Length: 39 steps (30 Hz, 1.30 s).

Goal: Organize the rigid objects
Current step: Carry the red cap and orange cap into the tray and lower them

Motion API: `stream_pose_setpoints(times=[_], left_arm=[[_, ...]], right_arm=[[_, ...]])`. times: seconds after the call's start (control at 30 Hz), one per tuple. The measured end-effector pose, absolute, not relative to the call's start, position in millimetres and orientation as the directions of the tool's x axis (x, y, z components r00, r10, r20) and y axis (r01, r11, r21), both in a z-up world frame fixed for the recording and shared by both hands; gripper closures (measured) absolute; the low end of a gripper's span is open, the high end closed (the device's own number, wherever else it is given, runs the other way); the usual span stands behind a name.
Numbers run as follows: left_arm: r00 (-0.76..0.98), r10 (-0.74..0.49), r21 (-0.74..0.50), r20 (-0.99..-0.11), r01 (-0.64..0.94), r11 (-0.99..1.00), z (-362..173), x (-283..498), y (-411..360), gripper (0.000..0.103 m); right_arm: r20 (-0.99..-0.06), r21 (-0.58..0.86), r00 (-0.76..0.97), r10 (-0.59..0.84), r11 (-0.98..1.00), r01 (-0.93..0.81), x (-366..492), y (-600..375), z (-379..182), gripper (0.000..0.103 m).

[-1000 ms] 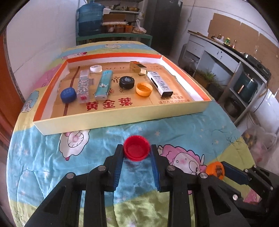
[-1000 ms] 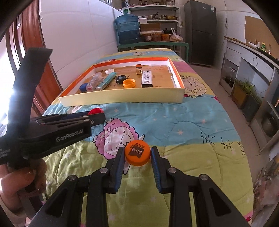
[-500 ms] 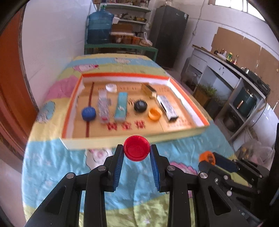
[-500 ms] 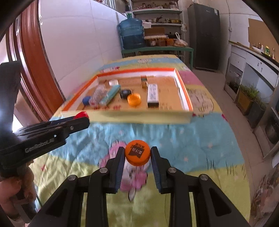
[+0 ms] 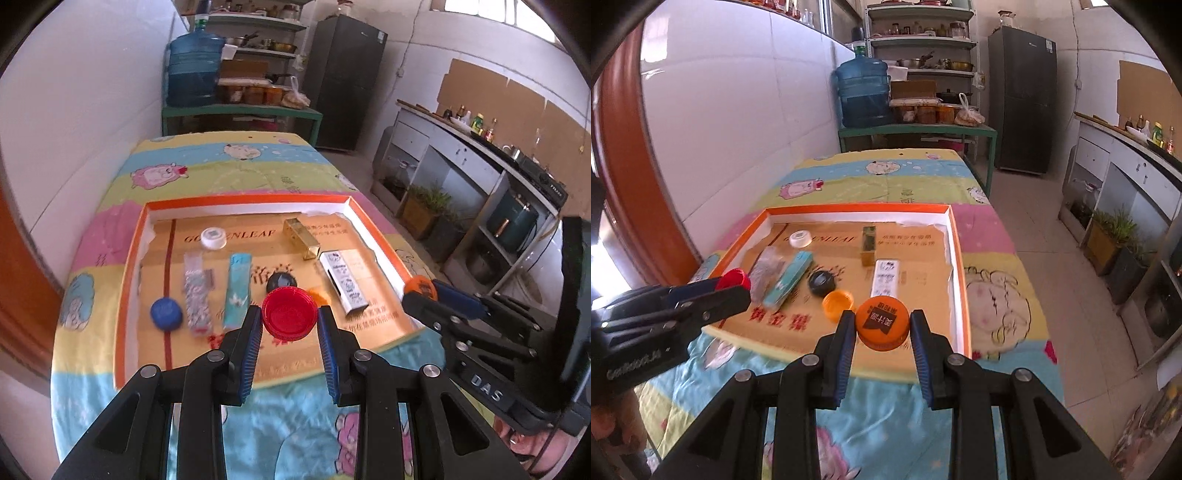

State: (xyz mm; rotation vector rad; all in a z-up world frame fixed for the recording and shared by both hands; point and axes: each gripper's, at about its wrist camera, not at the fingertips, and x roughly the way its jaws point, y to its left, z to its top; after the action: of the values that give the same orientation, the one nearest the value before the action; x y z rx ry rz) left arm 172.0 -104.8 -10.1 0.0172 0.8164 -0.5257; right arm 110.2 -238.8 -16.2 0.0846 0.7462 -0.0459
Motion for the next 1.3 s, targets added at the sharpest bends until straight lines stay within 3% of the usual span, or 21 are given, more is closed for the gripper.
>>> stream_pose_setpoints(times=[0.83,1.3], left_arm=[[0.472,-0.363,-0.128,-0.803,0.458,0.879,-67.2,206.2,-144.6,0.072],[0.478,-0.393,-0.159,-0.786,0.457,0.875,-74.8,204.0,-137.4,0.072]], right_arm=[[-0.789,0.041,0.615,-0.010,0.997,0.068,251.7,-268.6,-49.7,0.072],[-0.827,0.036,0.562,-0.022,0.995,0.091,267.5,-271.0,-63.8,0.072]])
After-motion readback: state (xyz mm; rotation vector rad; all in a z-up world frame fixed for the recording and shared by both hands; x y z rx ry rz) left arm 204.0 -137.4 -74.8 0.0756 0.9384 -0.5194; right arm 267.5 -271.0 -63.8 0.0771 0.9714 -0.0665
